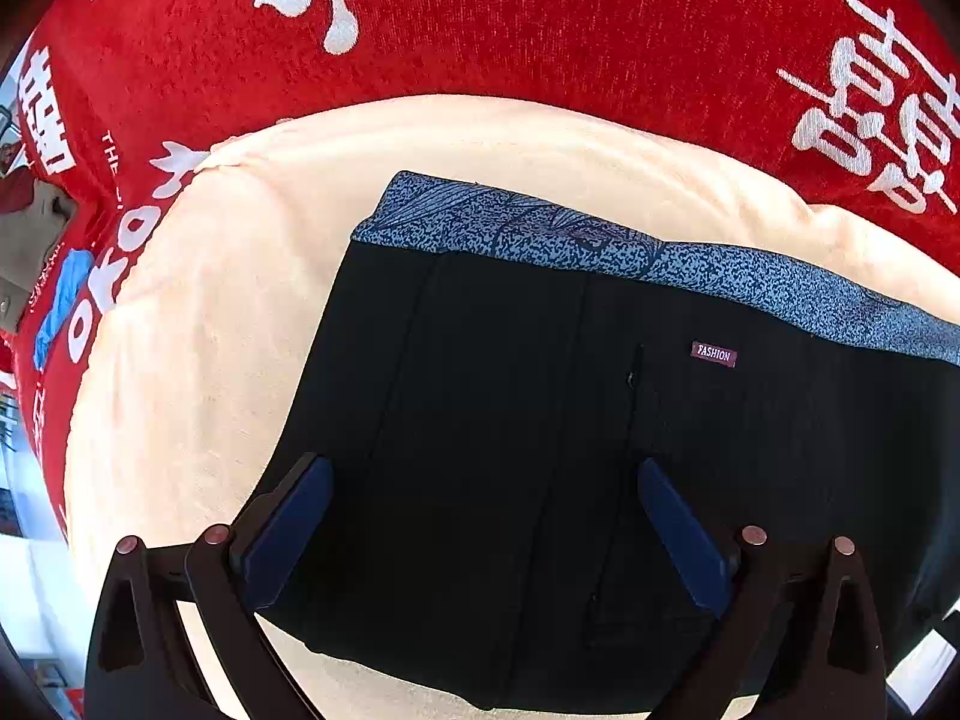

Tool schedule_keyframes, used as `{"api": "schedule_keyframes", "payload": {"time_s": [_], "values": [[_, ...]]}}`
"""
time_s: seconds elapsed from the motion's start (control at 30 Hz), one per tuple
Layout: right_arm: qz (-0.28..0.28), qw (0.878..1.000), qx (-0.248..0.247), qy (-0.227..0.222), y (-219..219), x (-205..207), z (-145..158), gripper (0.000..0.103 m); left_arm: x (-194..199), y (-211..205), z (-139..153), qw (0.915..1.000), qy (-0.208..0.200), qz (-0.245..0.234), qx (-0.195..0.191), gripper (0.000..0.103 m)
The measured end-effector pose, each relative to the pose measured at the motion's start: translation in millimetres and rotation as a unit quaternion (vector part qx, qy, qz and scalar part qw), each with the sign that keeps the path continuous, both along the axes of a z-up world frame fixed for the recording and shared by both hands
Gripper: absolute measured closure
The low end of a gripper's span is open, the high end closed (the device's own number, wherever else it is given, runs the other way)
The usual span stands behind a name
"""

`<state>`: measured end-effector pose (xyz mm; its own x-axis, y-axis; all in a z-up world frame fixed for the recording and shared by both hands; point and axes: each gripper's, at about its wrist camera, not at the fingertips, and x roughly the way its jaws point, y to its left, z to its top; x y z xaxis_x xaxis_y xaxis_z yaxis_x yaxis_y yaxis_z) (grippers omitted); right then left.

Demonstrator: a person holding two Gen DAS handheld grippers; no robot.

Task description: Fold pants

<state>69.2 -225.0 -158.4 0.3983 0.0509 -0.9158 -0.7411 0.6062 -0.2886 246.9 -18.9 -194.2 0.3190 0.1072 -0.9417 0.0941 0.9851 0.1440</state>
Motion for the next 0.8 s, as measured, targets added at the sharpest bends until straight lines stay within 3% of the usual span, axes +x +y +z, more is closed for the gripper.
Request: {"api": "schedule_keyframes", "payload": {"time_s": [0.03,0.13,0.23,0.37,0.47,0.5,0.53,0.6,0.73,0.8], "values": [[-0.001,1.0,-0.005,0.003,1,1,-4,0.066,0,0,1,1.0,0.001,-0.004,0.002,0.001],[-0.055,0.996,0.034,0.057,-9,27,2,0.092,-4,-2,3,0.9998,0.003,-0.019,0.01,0.001],[-0.076,0.991,0.053,0.094,-13,28,4,0.092,-10,-1,2,0.9996,0.001,-0.025,0.009,0.0],[-0.084,0.991,0.052,0.089,-14,21,5,0.092,-14,-3,5,0.9997,0.002,-0.017,0.015,0.0],[-0.125,0.982,0.084,0.113,-28,24,17,0.083,-22,-18,12,0.9988,0.011,-0.035,0.033,0.0],[-0.146,0.977,0.097,0.123,-38,26,21,0.072,-27,-25,15,0.9985,0.011,-0.045,0.03,0.0],[-0.178,0.97,0.108,0.128,-54,28,26,0.065,-35,-36,20,0.9982,0.012,-0.056,0.019,0.0],[-0.252,0.951,0.125,0.128,-92,38,31,0.064,-47,-59,25,0.9967,0.02,-0.079,-0.002,0.0],[-0.413,0.882,0.178,0.142,-186,58,29,0.064,-73,-129,23,0.9898,0.031,-0.131,-0.046,0.0],[-0.445,0.865,0.184,0.144,-212,60,25,0.064,-80,-154,13,0.9879,0.043,-0.144,-0.041,0.0]]}}
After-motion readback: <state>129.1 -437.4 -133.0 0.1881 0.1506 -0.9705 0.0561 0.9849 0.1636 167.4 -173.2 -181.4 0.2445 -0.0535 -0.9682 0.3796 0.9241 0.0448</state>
